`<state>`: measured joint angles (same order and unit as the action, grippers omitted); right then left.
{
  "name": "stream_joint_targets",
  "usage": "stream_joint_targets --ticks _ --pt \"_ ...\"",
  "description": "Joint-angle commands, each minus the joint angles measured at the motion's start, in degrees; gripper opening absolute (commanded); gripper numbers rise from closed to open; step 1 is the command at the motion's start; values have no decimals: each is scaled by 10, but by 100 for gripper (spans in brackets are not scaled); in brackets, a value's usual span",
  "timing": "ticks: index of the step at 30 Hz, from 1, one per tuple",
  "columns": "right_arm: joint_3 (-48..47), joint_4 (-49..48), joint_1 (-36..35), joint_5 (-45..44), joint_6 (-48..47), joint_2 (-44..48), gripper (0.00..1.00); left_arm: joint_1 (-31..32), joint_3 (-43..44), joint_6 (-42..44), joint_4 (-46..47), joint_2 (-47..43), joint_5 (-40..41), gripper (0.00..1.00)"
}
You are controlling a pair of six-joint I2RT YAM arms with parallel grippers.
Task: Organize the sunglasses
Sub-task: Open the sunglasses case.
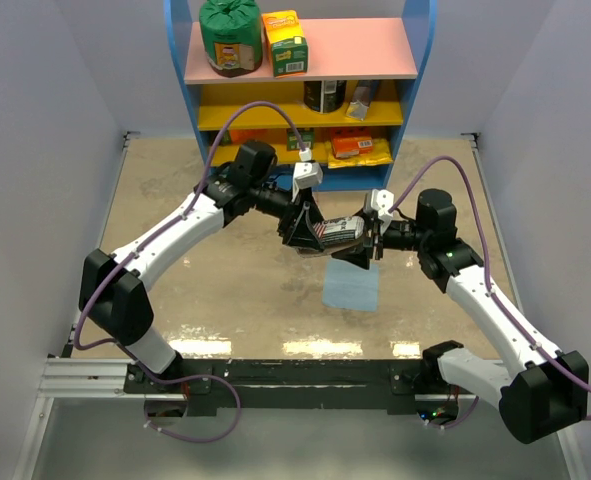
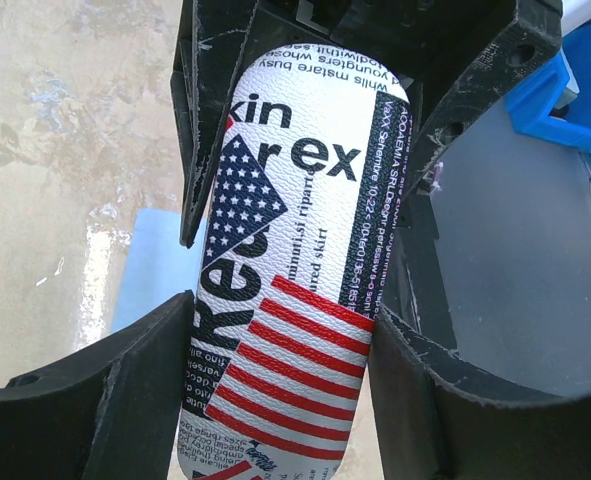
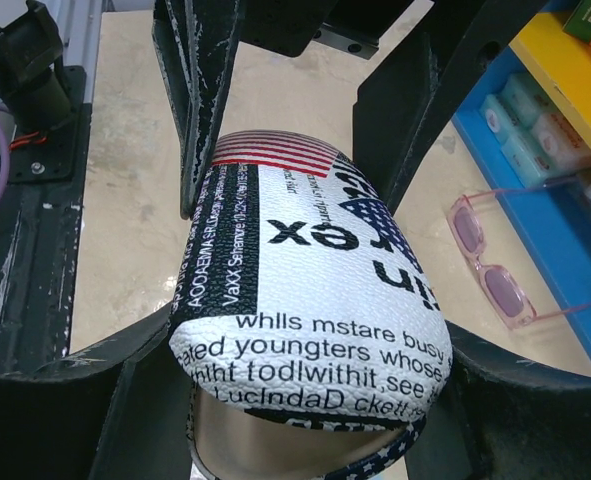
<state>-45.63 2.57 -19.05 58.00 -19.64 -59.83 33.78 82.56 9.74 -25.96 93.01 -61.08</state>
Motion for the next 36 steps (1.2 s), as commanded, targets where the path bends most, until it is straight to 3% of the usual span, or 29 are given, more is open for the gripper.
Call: stream_joint_targets --ticks 1,36 --pt "-2 5 -14 54 -64 18 0 -41 -6 -84 51 9 98 0" --pt "-3 22 -14 66 -80 24 0 -75 -28 -140 94 -1 125 0"
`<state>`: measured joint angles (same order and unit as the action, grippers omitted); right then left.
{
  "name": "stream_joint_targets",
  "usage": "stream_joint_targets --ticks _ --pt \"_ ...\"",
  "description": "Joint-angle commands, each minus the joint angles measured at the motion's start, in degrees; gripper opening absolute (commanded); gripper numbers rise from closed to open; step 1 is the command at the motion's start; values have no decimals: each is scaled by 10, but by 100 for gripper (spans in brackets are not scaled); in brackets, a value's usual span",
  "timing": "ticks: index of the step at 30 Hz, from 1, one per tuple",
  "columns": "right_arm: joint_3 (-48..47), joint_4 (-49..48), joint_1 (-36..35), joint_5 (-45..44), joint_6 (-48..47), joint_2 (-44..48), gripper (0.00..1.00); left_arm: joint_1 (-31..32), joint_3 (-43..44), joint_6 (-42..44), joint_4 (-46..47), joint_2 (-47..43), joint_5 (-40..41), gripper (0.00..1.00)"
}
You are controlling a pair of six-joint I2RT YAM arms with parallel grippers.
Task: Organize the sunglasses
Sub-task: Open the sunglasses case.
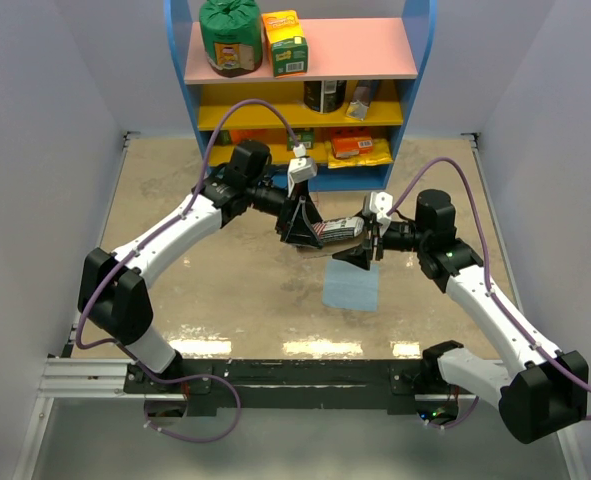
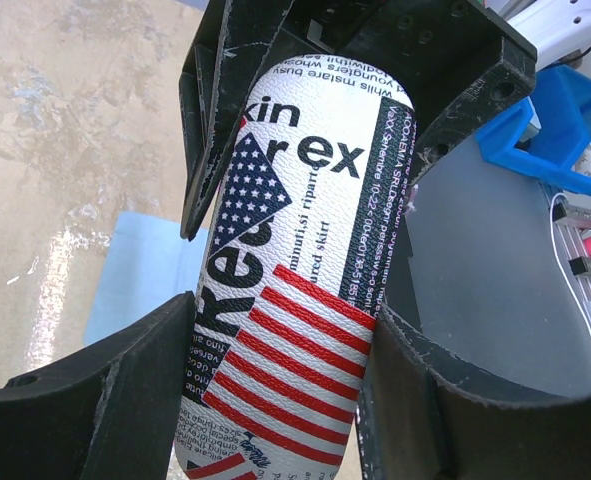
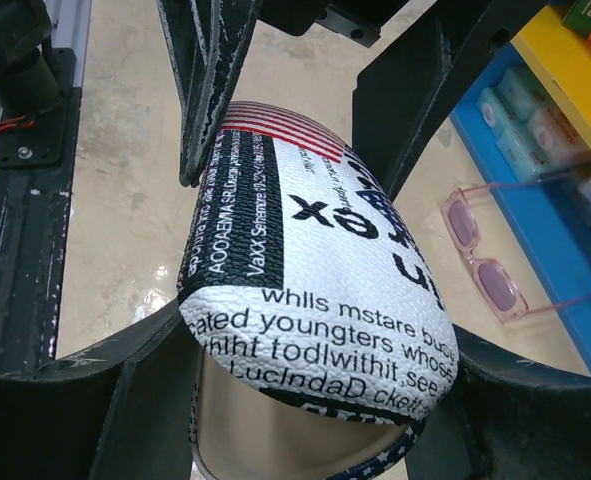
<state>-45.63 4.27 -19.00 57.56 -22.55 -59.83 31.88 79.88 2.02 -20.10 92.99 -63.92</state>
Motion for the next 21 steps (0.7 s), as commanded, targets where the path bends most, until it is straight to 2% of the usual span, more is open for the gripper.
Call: stream_joint_targets --ticks 1,21 --pt "-3 5 -14 70 -51 24 0 -57 -2 -67 37 -2 152 0" --pt "-4 15 -14 77 -64 23 0 -81 -4 -85 50 -12 141 0"
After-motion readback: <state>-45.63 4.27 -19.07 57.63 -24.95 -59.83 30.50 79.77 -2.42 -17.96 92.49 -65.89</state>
